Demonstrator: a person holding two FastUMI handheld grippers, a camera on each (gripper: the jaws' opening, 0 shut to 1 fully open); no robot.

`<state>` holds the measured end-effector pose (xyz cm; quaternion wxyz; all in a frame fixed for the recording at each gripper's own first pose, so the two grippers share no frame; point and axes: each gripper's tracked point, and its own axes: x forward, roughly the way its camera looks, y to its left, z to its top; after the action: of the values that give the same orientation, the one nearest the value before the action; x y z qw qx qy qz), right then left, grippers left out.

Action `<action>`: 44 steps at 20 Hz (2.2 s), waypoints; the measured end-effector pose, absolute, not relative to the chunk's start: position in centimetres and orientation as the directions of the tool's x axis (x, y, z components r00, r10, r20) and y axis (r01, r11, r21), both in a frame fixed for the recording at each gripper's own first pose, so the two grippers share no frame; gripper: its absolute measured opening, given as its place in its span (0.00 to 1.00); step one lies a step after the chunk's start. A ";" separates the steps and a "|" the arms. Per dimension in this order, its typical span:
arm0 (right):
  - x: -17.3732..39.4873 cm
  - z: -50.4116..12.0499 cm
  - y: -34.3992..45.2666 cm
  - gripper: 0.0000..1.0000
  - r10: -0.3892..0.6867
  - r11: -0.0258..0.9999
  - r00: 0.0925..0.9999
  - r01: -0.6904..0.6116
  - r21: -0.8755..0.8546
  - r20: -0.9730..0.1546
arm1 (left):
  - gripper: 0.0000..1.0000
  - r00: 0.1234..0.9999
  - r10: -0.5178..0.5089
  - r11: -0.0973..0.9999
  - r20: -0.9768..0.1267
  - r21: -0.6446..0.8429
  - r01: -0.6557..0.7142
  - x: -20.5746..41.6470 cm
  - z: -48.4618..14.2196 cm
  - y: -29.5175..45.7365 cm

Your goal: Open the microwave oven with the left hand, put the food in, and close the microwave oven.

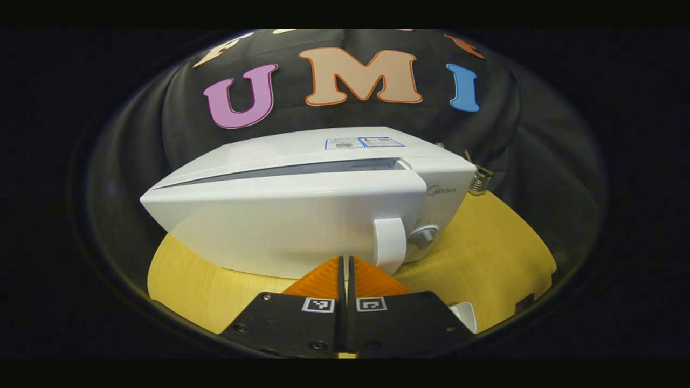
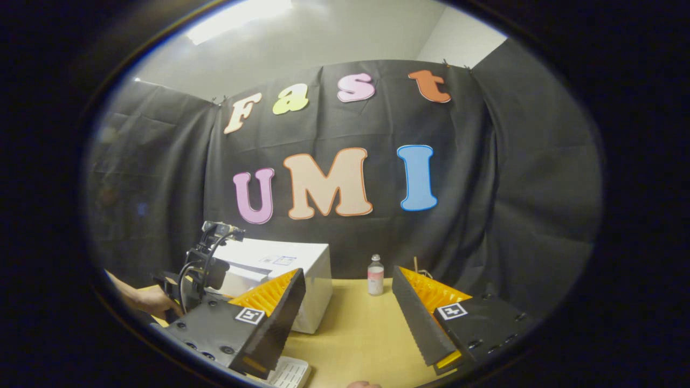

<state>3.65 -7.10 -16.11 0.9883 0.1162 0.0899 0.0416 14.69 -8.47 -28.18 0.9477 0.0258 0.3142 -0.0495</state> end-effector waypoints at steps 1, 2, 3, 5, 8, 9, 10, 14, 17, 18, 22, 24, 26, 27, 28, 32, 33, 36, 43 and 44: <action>3.6 -16.1 -7.1 0.91 0.100 0.970 0.981 -0.059 0.237 -0.168 | 0.01 0.797 -0.077 0.994 -0.599 0.015 0.107 15.0 -28.2 -8.5; 3.6 -16.1 -7.2 0.91 0.098 0.970 0.981 -0.057 0.236 -0.165 | 0.01 0.797 -0.074 0.995 -0.599 0.011 0.101 15.1 -28.1 -8.5; 3.6 -16.2 -7.3 0.91 0.094 0.971 0.982 -0.053 0.235 -0.166 | 0.01 0.802 -0.070 0.996 -0.593 0.004 0.089 15.4 -27.9 -8.5; 3.8 -16.4 -7.5 0.91 0.088 0.971 0.982 -0.047 0.236 -0.169 | 0.01 0.806 -0.048 0.999 -0.590 -0.010 0.053 15.8 -27.8 -8.4; 3.9 -16.4 -7.7 0.91 0.085 0.969 0.981 -0.041 0.243 -0.172 | 0.00 0.809 -0.047 0.999 -0.585 -0.025 0.040 16.4 -27.3 -8.3; 4.0 -16.3 -7.7 0.91 0.083 0.970 0.982 -0.039 0.241 -0.171 | 0.01 0.817 -0.060 0.998 -0.573 -0.037 0.048 16.8 -26.9 -8.5; 4.1 -16.5 -7.7 0.91 0.081 0.970 0.982 -0.038 0.240 -0.172 | 0.00 0.814 -0.065 0.998 -0.577 -0.049 0.045 16.7 -26.9 -8.5; 4.5 -16.4 -7.1 0.91 0.090 0.966 0.981 -0.044 0.254 -0.173 | 0.00 0.814 -0.063 0.998 -0.578 -0.044 0.046 16.9 -26.8 -8.5; 4.7 -16.7 -6.7 0.91 0.098 0.966 0.979 -0.052 0.252 -0.176 | 0.00 0.823 -0.068 0.998 -0.564 -0.035 0.059 18.2 -26.8 -8.7; 4.7 -16.8 -6.6 0.91 0.102 0.966 0.979 -0.054 0.253 -0.179 | 0.00 0.798 -0.058 0.998 -0.600 -0.038 0.044 17.2 -27.2 -8.7; 4.6 -17.0 -6.6 0.91 0.096 0.965 0.978 -0.046 0.256 -0.186 | 0.00 0.809 -0.075 0.997 -0.583 -0.053 0.054 17.4 -26.9 -8.8; 4.8 -17.2 -6.9 0.91 0.090 0.967 0.977 -0.040 0.251 -0.192 | 0.00 0.807 -0.075 0.997 -0.585 -0.054 0.053 17.3 -26.9 -8.8; 4.8 -17.1 -6.9 0.91 0.088 0.966 0.975 -0.035 0.255 -0.202 | 0.01 0.818 -0.084 0.996 -0.570 -0.052 0.066 17.1 -26.2 -9.0; 4.9 -16.9 -6.9 0.91 0.086 0.966 0.976 -0.032 0.256 -0.203 | 0.01 0.826 -0.095 0.996 -0.555 -0.052 0.079 16.7 -25.5 -9.1; 5.0 -16.7 -6.9 0.91 0.084 0.967 0.976 -0.031 0.254 -0.202 | 0.01 0.839 -0.103 0.995 -0.534 -0.051 0.090 16.2 -24.5 -9.4; 5.2 -16.1 -6.1 0.99 0.082 0.976 0.977 -0.038 0.214 -0.198 | 0.00 0.902 -0.140 0.989 -0.407 -0.022 0.144 13.5 -18.8 -9.6; 5.3 -15.9 -5.8 0.99 0.087 0.977 0.976 -0.044 0.208 -0.199 | 0.00 0.917 -0.148 0.988 -0.370 -0.021 0.151 12.9 -17.1 -9.5; 5.5 -14.6 -4.6 0.91 0.096 0.979 0.979 -0.060 0.194 -0.182 | 0.00 0.950 -0.168 0.986 -0.265 -0.027 0.167 11.2 -12.0 -9.1; 6.2 -11.9 -1.8 0.91 0.115 0.986 0.982 -0.095 0.137 -0.149 | 0.00 0.987 -0.155 0.988 -0.047 0.018 0.156 8.3 -2.2 -5.7; 6.1 -11.5 -1.5 0.91 0.118 0.987 0.983 -0.100 0.129 -0.142 | 0.02 0.988 -0.149 0.989 -0.027 0.013 0.149 7.8 -1.3 -5.3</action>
<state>6.12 -1.49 -11.45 0.9938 0.0607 0.0750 0.0548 7.82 -5.30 -1.31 0.9971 0.0077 0.0129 -0.0748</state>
